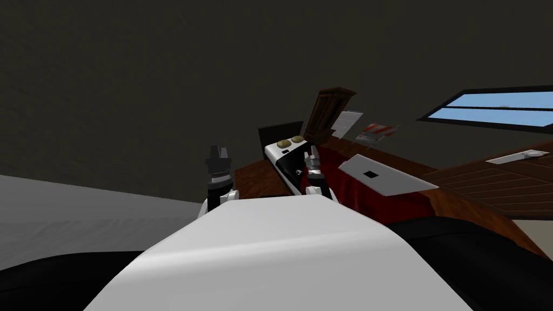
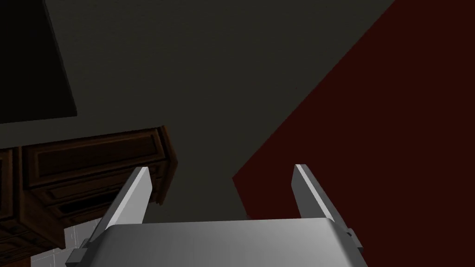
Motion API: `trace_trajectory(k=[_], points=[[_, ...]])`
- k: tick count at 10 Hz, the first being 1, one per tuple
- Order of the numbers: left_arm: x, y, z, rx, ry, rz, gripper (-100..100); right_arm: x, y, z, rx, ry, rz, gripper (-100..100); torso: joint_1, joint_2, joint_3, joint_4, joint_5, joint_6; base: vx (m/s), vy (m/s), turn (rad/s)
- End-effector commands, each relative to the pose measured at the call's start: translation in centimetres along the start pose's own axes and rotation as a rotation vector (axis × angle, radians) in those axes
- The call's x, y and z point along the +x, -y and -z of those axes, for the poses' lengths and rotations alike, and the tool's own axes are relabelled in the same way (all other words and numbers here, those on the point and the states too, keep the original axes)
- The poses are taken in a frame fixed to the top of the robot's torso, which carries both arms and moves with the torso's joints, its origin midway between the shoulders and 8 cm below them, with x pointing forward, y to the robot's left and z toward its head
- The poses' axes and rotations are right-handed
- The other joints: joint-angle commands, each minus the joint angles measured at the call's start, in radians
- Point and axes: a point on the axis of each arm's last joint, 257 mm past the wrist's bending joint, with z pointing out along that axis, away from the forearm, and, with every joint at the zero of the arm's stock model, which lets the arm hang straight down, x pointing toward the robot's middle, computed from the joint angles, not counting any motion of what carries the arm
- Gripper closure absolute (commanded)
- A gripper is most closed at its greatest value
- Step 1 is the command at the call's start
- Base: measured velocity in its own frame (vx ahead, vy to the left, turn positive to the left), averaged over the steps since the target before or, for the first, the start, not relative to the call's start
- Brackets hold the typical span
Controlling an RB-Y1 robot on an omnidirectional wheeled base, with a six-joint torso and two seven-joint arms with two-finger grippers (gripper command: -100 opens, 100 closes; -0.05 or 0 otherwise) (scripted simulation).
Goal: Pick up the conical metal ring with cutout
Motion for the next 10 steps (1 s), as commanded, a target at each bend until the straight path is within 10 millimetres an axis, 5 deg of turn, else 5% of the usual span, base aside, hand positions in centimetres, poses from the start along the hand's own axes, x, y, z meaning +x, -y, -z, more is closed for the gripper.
trace_trajectory(k=[1, 2, 3, 6, 7, 9, 10], points=[[0.0, 0.0, 0.0, 0.000, 0.000, 0.000, 0, 0.2, 3.0, 0.6, 0.086, -0.035, 0.067, -100, 0.000, 0.000, 0.000, 0.000, 0.000, 0.000, -0.014, -0.025, 0.155], [0.0, 0.0, 0.0, 0.000, 0.000, 0.000, 0, 0.3, 5.3, 1.3, 0.146, -0.055, 0.111, -100, 0.000, 0.000, 0.000, 0.000, 0.000, 0.000, -0.016, -0.038, 0.111], [0.0, 0.0, 0.0, 0.000, 0.000, 0.000, 0, 0.3, 5.3, 1.3, 0.146, -0.055, 0.111, -100, -0.001, 0.000, 0.000, 0.000, 0.000, 0.000, -0.012, -0.027, 0.034], [0.0, 0.0, 0.0, 0.000, 0.000, 0.000, 0, 0.1, 12.4, 4.5, 0.340, -0.115, 0.256, -100, 0.000, 0.000, 0.000, 0.000, 0.000, 0.000, -0.022, -0.028, 0.162], [0.0, 0.0, 0.0, 0.000, 0.000, 0.000, 0, 0.1, 12.7, 4.7, 0.350, -0.114, 0.257, -100, -0.001, 0.001, 0.001, 0.000, 0.000, 0.000, -0.027, -0.031, 0.044], [0.0, 0.0, 0.0, 0.000, 0.000, 0.000, 0, -0.6, 17.3, 7.6, 0.488, -0.150, 0.351, -100, 0.000, 0.001, 0.000, 0.000, 0.000, 0.000, -0.024, -0.026, 0.154], [0.0, 0.0, 0.0, 0.000, 0.000, 0.000, 0, -0.6, 17.7, 8.0, 0.499, -0.155, 0.361, -100, -0.001, 0.001, 0.001, 0.000, 0.000, 0.000, -0.018, -0.028, 0.045]])
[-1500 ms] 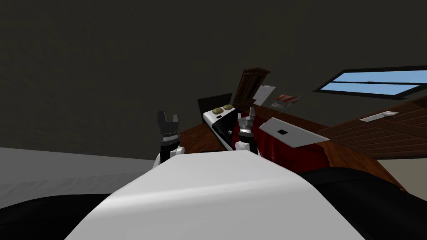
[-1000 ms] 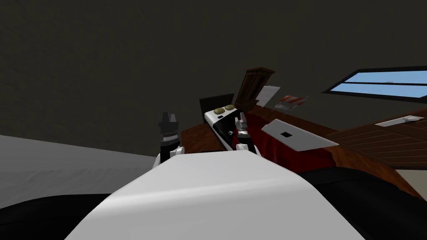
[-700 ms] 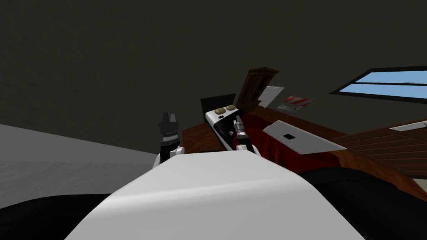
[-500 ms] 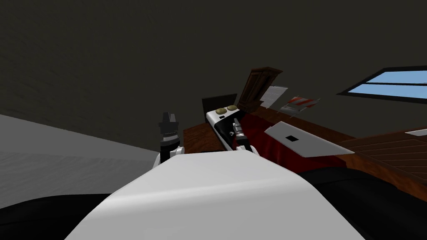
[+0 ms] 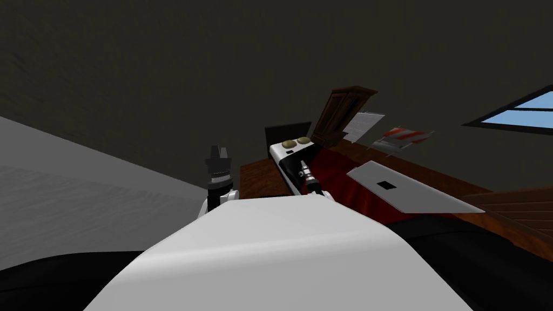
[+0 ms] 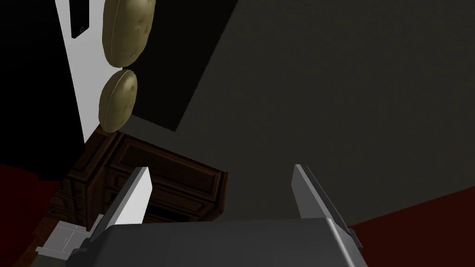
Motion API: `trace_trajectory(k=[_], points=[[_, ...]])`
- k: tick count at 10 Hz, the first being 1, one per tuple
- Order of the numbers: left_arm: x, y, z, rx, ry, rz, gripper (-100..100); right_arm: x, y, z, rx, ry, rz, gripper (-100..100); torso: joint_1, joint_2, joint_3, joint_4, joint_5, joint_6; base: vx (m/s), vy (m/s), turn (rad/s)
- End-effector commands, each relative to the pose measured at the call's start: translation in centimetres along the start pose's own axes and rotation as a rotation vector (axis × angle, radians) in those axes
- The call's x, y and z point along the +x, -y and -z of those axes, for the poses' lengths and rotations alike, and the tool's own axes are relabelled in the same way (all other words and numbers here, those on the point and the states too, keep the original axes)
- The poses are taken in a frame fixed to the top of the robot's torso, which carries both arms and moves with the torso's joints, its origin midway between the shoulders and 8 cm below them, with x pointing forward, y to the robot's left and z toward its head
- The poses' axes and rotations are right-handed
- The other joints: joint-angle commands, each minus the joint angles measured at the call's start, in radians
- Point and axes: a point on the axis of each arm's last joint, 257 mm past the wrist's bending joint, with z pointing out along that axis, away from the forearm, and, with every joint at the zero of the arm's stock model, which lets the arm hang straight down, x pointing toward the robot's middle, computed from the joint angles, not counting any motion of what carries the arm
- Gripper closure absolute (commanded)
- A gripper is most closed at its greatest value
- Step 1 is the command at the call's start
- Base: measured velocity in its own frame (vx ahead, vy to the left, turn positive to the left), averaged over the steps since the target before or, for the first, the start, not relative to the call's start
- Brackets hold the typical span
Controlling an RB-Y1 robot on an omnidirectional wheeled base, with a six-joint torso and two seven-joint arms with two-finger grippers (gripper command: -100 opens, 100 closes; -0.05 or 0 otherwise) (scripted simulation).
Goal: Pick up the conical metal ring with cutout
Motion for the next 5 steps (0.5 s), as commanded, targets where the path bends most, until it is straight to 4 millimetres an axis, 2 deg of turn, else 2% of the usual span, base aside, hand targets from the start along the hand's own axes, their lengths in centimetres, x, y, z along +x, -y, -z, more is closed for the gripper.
trace_trajectory(k=[1, 2, 3, 4, 5], points=[[0.0, 0.0, 0.0, 0.000, 0.000, 0.000, 0, 1.2, 3.6, 0.7, 0.094, -0.027, 0.060, -100, 0.000, 0.000, 0.000, 0.000, 0.000, 0.000, -0.017, -0.020, 0.099], [0.0, 0.0, 0.0, 0.000, 0.000, 0.000, 0, 1.8, 6.4, 1.5, 0.168, -0.047, 0.101, -100, 0.000, 0.000, 0.000, 0.000, 0.000, 0.000, -0.019, -0.030, 0.216], [0.0, 0.0, 0.0, 0.000, 0.000, 0.000, 0, 1.8, 6.6, 1.6, 0.171, -0.050, 0.117, -100, 0.000, 0.000, 0.000, 0.000, 0.000, 0.000, -0.017, -0.027, 0.081], [0.0, 0.0, 0.0, 0.000, 0.000, 0.000, 0, 2.3, 9.3, 2.5, 0.241, -0.072, 0.170, -100, 0.000, 0.000, 0.000, 0.000, 0.000, 0.000, -0.013, -0.018, 0.127], [0.0, 0.0, 0.0, 0.000, 0.000, 0.000, 0, 2.4, 9.7, 2.6, 0.248, -0.074, 0.170, -100, 0.001, 0.000, 0.000, 0.000, 0.000, 0.000, -0.007, -0.013, 0.064]])
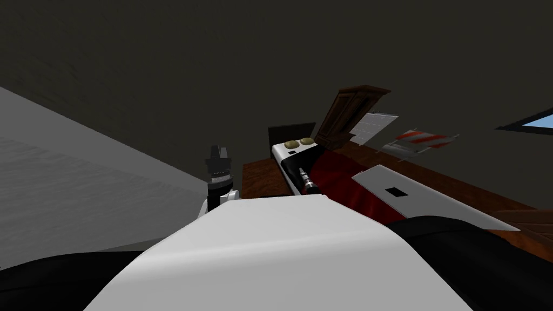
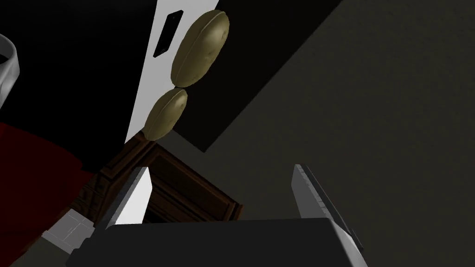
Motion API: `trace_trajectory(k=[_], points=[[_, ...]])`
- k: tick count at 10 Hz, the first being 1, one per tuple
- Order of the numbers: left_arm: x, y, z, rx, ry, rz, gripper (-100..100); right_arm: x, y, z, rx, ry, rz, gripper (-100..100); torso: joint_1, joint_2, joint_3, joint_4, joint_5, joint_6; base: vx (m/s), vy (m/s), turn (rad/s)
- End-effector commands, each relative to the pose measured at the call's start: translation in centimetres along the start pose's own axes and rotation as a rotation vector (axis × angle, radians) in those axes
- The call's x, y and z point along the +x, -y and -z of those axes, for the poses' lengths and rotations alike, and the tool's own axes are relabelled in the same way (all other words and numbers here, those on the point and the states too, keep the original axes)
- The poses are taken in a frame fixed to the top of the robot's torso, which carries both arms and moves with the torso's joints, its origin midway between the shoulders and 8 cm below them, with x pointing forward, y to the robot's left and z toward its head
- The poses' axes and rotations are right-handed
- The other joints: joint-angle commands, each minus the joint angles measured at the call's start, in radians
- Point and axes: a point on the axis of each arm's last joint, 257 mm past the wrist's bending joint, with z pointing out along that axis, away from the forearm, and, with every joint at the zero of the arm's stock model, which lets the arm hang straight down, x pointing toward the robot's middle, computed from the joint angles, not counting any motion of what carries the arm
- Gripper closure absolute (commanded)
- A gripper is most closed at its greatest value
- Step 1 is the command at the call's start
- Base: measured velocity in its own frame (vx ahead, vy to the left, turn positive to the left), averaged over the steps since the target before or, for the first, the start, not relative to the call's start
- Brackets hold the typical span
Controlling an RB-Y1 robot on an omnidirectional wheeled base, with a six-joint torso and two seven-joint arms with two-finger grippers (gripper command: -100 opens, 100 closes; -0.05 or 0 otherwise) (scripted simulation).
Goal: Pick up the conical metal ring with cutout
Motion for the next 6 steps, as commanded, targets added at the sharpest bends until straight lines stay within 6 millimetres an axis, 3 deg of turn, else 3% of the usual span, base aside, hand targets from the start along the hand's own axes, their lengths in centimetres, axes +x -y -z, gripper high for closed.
trace_trajectory(k=[1, 2, 3, 4, 5, 6], points=[[0.0, 0.0, 0.0, 0.000, 0.000, 0.000, 0, 1.1, 3.8, 0.5, 0.093, -0.030, 0.062, -100, 0.000, 0.000, 0.000, 0.000, 0.000, 0.000, -0.004, -0.010, 0.165], [0.0, 0.0, 0.0, 0.000, 0.000, 0.000, 0, 1.1, 3.8, 0.5, 0.093, -0.030, 0.062, -100, 0.000, 0.000, 0.000, 0.000, 0.000, 0.000, 0.000, -0.013, 0.054], [0.0, 0.0, 0.0, 0.000, 0.000, 0.000, 0, 1.9, 6.7, 1.2, 0.164, -0.054, 0.116, -100, 0.000, 0.000, 0.000, 0.000, 0.000, 0.000, 0.006, -0.009, 0.120], [0.0, 0.0, 0.0, 0.000, 0.000, 0.000, 0, 2.0, 6.9, 1.3, 0.169, -0.057, 0.116, -100, 0.000, -0.001, 0.000, 0.000, 0.000, 0.000, 0.006, -0.009, 0.059], [0.0, 0.0, 0.0, 0.000, 0.000, 0.000, 0, 2.8, 9.9, 2.2, 0.243, -0.085, 0.171, -100, 0.000, -0.001, -0.001, 0.000, 0.000, 0.000, 0.012, -0.009, 0.134], [0.0, 0.0, 0.0, 0.000, 0.000, 0.000, 0, 2.8, 9.9, 2.2, 0.243, -0.085, 0.171, -100, 0.000, -0.001, -0.001, 0.000, 0.000, 0.000, 0.015, -0.009, 0.069]])
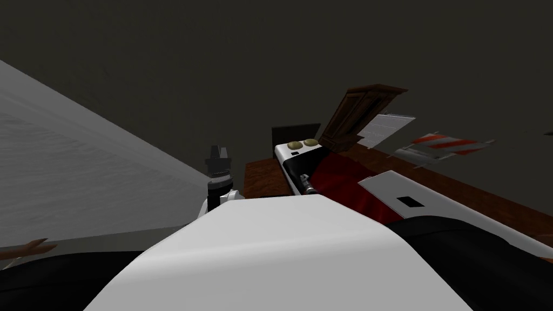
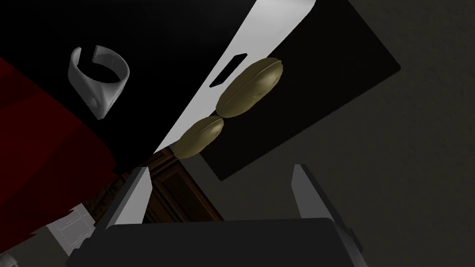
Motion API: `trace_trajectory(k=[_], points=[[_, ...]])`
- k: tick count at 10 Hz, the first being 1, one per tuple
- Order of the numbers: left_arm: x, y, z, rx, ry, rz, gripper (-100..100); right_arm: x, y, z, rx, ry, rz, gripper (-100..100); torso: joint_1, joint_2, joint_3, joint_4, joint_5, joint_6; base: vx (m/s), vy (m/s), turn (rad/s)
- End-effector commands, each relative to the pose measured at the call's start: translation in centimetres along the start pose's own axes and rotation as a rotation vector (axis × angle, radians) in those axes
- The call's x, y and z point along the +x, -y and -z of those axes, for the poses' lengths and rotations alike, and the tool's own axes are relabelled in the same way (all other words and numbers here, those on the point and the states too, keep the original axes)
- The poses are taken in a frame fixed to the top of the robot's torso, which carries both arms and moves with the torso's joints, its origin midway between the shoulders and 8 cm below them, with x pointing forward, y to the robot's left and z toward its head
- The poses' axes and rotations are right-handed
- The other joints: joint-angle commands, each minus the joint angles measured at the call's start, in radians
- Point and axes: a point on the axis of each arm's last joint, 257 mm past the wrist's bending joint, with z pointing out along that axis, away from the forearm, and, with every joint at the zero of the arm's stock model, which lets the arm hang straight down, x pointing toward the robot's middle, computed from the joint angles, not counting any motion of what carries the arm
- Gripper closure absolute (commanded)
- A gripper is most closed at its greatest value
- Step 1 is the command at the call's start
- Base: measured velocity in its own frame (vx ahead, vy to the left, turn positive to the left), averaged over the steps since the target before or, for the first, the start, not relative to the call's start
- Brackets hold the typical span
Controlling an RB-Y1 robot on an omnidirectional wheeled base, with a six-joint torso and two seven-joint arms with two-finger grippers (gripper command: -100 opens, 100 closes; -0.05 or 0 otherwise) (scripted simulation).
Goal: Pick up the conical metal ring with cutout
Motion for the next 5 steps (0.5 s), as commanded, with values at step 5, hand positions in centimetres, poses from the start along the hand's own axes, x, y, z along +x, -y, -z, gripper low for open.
trace_trajectory(k=[5], points=[[0.0, 0.0, 0.0, 0.000, 0.000, 0.000, 0, 3.6, 9.3, 2.0, 0.224, -0.094, 0.174, -100, 0.000, -0.002, -0.001, 0.000, 0.000, 0.000, 0.043, -0.004, 0.108]])
